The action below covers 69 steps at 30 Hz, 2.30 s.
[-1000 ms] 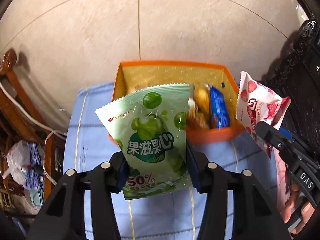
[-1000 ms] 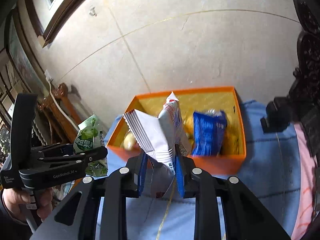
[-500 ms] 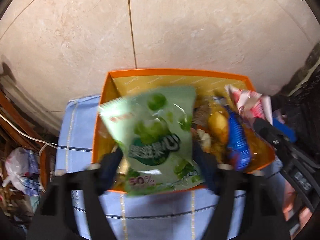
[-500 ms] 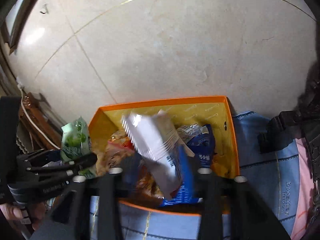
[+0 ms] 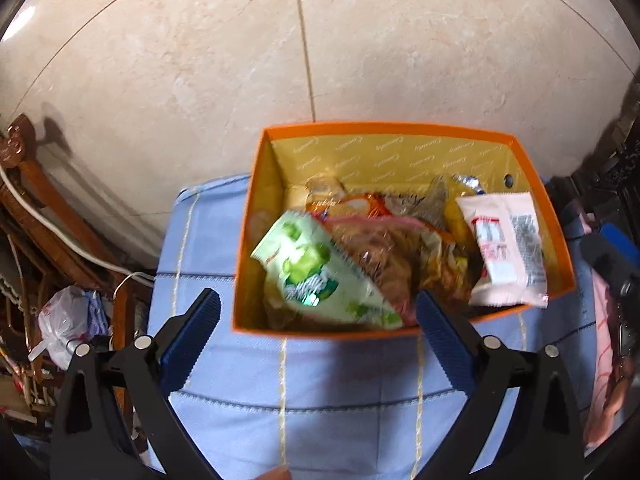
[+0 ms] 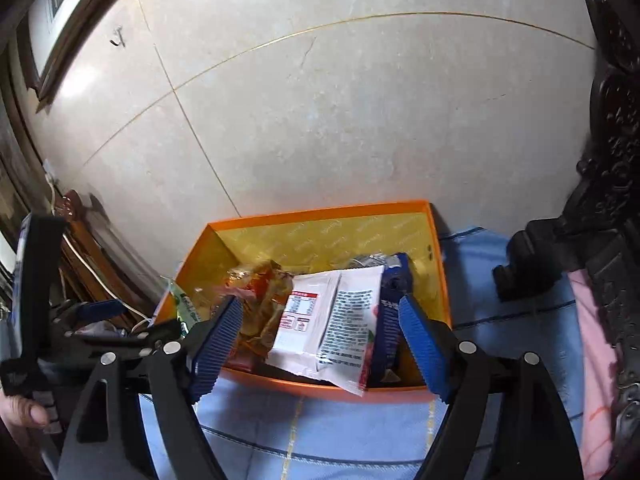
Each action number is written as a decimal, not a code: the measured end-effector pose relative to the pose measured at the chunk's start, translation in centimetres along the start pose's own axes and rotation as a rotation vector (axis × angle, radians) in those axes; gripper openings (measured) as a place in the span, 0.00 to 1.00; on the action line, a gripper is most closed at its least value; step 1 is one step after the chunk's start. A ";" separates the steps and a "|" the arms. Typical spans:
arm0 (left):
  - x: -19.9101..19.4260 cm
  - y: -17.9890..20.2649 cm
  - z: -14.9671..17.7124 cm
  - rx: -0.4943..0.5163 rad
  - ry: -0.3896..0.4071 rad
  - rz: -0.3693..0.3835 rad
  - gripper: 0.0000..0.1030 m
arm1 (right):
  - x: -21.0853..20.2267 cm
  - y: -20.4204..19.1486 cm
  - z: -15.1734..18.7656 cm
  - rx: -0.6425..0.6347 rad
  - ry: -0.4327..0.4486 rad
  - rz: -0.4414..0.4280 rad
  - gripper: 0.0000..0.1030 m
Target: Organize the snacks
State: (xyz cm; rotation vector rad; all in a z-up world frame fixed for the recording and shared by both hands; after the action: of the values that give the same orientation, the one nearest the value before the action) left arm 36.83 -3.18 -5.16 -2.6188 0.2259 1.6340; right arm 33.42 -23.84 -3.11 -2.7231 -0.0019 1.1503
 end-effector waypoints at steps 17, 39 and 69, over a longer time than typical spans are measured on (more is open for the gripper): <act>-10.3 0.1 12.4 -0.050 0.044 -0.057 0.96 | -9.6 -1.9 10.6 0.012 -0.079 -0.007 0.93; -15.6 0.0 14.5 -0.080 0.111 -0.051 0.96 | -15.6 -3.0 9.7 -0.016 0.016 0.024 0.97; -15.6 0.4 14.0 -0.095 0.108 -0.016 0.96 | -15.3 -2.5 9.7 -0.006 0.006 0.033 0.97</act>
State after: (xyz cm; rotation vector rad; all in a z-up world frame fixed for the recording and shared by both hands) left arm 17.59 -0.41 2.63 -2.7750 0.1332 1.5370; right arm 15.98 -20.88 1.51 -2.7410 0.0405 1.1531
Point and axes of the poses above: each gripper's, at about its wrist camera, not at the fingertips, and x roughly the way its jaws point, y to its right, z to its underside, the point moved 6 cm from there along x, roughly the way its jaws point, and after that the axes turned 10 degrees about z, right-handed, at the moved point
